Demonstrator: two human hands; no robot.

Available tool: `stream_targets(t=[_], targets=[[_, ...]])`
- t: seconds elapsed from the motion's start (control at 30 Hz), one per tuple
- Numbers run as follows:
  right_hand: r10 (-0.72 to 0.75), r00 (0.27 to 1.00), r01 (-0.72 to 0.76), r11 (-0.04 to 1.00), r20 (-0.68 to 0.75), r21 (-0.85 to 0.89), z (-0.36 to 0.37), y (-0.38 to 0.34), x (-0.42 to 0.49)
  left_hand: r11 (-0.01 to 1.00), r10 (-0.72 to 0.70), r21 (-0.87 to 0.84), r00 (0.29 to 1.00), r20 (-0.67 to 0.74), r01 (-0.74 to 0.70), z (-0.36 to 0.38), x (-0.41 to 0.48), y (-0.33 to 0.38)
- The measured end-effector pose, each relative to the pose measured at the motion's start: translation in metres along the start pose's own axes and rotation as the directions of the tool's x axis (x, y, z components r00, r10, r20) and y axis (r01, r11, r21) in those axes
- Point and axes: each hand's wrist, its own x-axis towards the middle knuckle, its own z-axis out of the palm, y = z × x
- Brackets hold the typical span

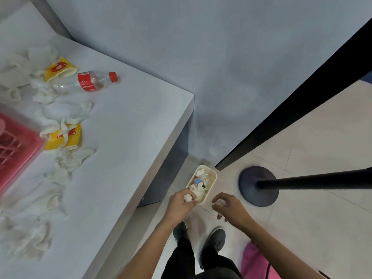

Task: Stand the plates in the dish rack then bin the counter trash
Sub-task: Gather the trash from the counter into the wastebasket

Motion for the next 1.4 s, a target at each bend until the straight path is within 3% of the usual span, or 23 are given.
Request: stream_targets(t=[0.23, 0.47, 0.73, 1.0, 1.23, 1.4], targets=[[0.153, 0.987, -0.155, 0.988, 0.043, 0.022, 0.032, 0.044, 0.047, 0.984, -0.173, -0.035, 0.985, 0.005, 0.173, 0.034, 0.034, -0.053], [0.273, 0.961, -0.274, 0.961, 0.046, 0.031, 0.076, 0.140, 0.105, 0.913, -0.389, -0.120, 0.921, 0.036, 0.390, 0.078, 0.080, -0.148], [0.314, 0.949, -0.313, 0.939, 0.014, 0.141, 0.121, 0.232, 0.187, 0.937, -0.346, -0.048, 0.938, -0.026, 0.345, 0.123, 0.178, -0.228], [0.330, 0.943, -0.332, 0.935, 0.037, 0.125, 0.149, 0.306, 0.245, 0.955, -0.223, 0.194, 0.974, -0.029, 0.224, 0.161, 0.284, -0.281], [0.348, 0.937, -0.347, 0.909, 0.035, 0.230, 0.144, 0.320, 0.284, 0.953, -0.219, 0.207, 0.975, -0.032, 0.221, 0.162, 0.331, -0.301], [0.284, 0.959, -0.281, 0.945, 0.004, 0.165, 0.132, 0.307, 0.315, 0.950, -0.230, 0.216, 0.973, 0.000, 0.224, 0.151, 0.323, -0.308]])
